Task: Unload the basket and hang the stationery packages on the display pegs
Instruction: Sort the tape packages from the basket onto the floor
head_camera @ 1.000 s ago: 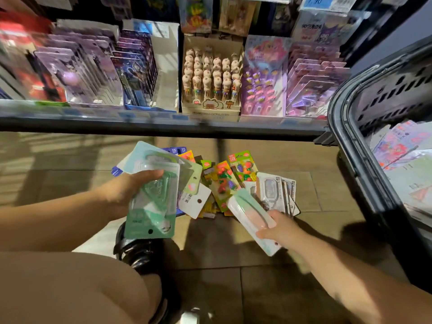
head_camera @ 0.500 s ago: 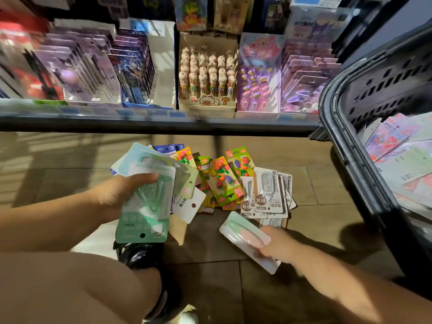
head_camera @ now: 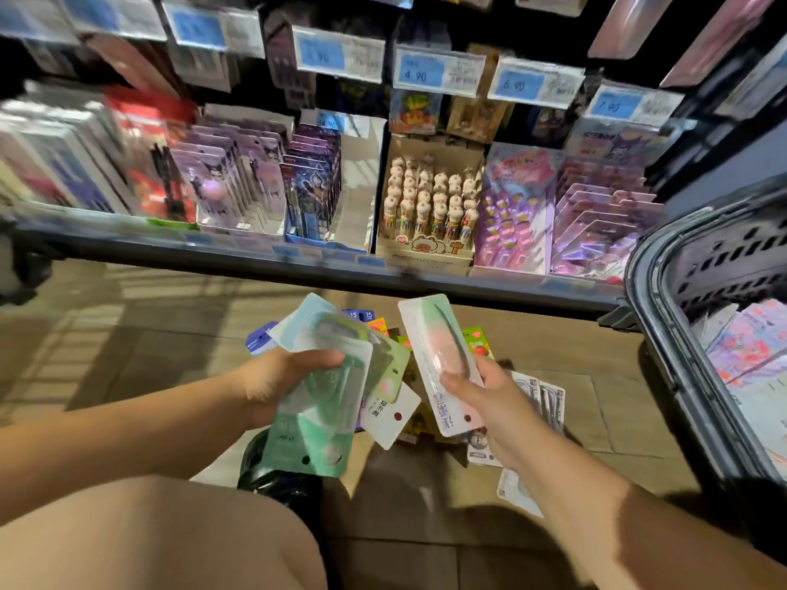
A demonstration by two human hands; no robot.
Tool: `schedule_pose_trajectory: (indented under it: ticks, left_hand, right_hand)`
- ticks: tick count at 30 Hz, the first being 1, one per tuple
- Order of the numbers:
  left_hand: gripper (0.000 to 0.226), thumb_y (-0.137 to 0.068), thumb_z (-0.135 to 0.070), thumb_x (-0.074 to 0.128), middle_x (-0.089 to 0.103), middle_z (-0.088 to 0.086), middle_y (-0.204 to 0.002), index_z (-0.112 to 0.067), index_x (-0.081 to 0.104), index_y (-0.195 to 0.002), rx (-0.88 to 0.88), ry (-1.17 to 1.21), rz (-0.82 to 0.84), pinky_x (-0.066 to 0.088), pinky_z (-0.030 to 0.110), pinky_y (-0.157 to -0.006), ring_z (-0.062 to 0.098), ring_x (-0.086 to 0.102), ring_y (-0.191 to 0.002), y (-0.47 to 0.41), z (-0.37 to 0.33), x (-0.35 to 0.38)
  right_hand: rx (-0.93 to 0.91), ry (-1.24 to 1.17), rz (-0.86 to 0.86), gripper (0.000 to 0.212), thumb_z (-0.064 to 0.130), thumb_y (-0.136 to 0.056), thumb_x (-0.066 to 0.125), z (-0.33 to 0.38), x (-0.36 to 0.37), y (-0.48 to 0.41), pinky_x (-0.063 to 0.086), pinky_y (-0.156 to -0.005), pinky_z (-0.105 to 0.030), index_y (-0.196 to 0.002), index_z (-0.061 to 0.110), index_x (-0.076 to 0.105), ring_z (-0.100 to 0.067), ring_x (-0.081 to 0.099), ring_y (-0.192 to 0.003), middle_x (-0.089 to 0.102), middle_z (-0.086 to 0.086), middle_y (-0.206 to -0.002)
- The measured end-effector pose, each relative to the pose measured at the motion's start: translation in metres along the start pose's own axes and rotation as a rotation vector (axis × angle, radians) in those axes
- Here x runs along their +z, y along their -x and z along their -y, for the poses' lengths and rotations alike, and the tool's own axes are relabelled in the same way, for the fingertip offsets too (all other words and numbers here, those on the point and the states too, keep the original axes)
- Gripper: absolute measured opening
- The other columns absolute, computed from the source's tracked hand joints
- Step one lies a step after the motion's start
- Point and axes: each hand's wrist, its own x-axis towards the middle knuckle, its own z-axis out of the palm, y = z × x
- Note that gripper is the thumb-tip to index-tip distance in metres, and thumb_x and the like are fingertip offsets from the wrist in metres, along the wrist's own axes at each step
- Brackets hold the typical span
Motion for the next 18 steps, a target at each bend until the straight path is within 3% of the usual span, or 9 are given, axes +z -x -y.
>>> schedule_pose_trajectory:
  ticks: [3, 5, 7, 8, 11, 13, 15, 18]
  left_hand:
    - [0.053, -0.055, -0.019, 0.083, 0.072, 0.021, -0.097, -0.006, 0.072, -0.104, -0.037, 0.059, 0.013, 0.058, 0.045, -0.076, 0.033, 0.071, -0.078, 0.000, 0.000, 0.007]
    - [0.049, -0.057, -0.021, 0.081, 0.073, 0.021, -0.095, -0.005, 0.072, -0.102, -0.087, 0.068, 0.041, 0.058, 0.044, -0.075, 0.033, 0.072, -0.077, 0.000, -0.002, 0.013]
    - [0.058, -0.050, -0.023, 0.089, 0.073, 0.019, -0.096, -0.005, 0.072, -0.102, -0.102, 0.061, 0.083, 0.059, 0.042, -0.073, 0.032, 0.072, -0.077, 0.001, -0.005, 0.017]
    - [0.069, -0.045, -0.026, 0.093, 0.071, 0.022, -0.101, -0.003, 0.072, -0.106, -0.101, 0.061, 0.106, 0.059, 0.043, -0.077, 0.034, 0.071, -0.082, 0.000, -0.006, 0.017]
    - [0.093, -0.047, -0.032, 0.095, 0.059, 0.030, -0.121, 0.001, 0.060, -0.127, -0.092, 0.056, 0.180, 0.048, 0.053, -0.097, 0.040, 0.062, -0.101, 0.003, -0.011, 0.018]
    - [0.079, -0.046, -0.032, 0.096, 0.067, 0.024, -0.111, -0.004, 0.070, -0.116, -0.059, 0.056, 0.231, 0.055, 0.048, -0.087, 0.037, 0.067, -0.094, 0.002, -0.014, 0.019]
    - [0.067, -0.041, -0.032, 0.097, 0.073, 0.019, -0.100, -0.008, 0.077, -0.101, -0.050, 0.058, 0.266, 0.059, 0.040, -0.074, 0.031, 0.072, -0.084, 0.001, -0.016, 0.022]
    - [0.066, -0.037, -0.030, 0.099, 0.074, 0.018, -0.096, -0.008, 0.079, -0.095, -0.076, 0.067, 0.282, 0.060, 0.037, -0.069, 0.030, 0.073, -0.080, -0.001, -0.016, 0.025]
  right_hand:
    - [-0.107, 0.076, -0.033, 0.035, 0.018, -0.087, 0.071, 0.020, 0.010, -0.006, 0.055, -0.088, -0.053, -0.117, 0.030, 0.057, -0.023, 0.069, -0.099, 0.070, 0.001, -0.112]
    - [-0.182, 0.172, -0.086, 0.043, 0.020, -0.085, 0.074, 0.031, 0.011, -0.009, 0.054, -0.088, -0.052, -0.119, 0.035, 0.052, -0.022, 0.066, -0.103, 0.066, 0.005, -0.116]
    - [-0.214, 0.236, -0.119, 0.064, 0.023, -0.081, 0.078, 0.038, 0.007, -0.013, 0.054, -0.089, -0.047, -0.133, 0.035, 0.044, -0.021, 0.063, -0.108, 0.062, 0.004, -0.124]
    - [-0.227, 0.264, -0.118, 0.065, 0.022, -0.079, 0.079, 0.040, 0.004, -0.015, 0.055, -0.086, -0.044, -0.135, 0.032, 0.046, -0.022, 0.063, -0.107, 0.064, 0.003, -0.123]
    - [-0.211, 0.194, -0.074, 0.038, 0.018, -0.076, 0.082, 0.044, 0.000, -0.015, 0.056, -0.083, -0.047, -0.108, 0.027, 0.064, -0.029, 0.070, -0.095, 0.073, -0.003, -0.103]
    - [-0.169, 0.095, -0.044, 0.044, 0.027, -0.062, 0.087, 0.045, 0.001, -0.014, 0.054, -0.087, -0.053, -0.100, 0.020, 0.066, -0.034, 0.069, -0.092, 0.074, -0.007, -0.095]
    - [-0.146, 0.033, 0.019, 0.051, 0.031, -0.053, 0.085, 0.045, 0.003, -0.015, 0.054, -0.081, -0.047, -0.099, 0.016, 0.066, -0.032, 0.068, -0.088, 0.074, -0.004, -0.087]
    - [-0.109, 0.036, 0.093, 0.037, 0.012, -0.066, 0.082, 0.048, 0.007, -0.014, 0.052, -0.081, -0.041, -0.098, 0.015, 0.065, -0.024, 0.067, -0.084, 0.073, -0.001, -0.086]
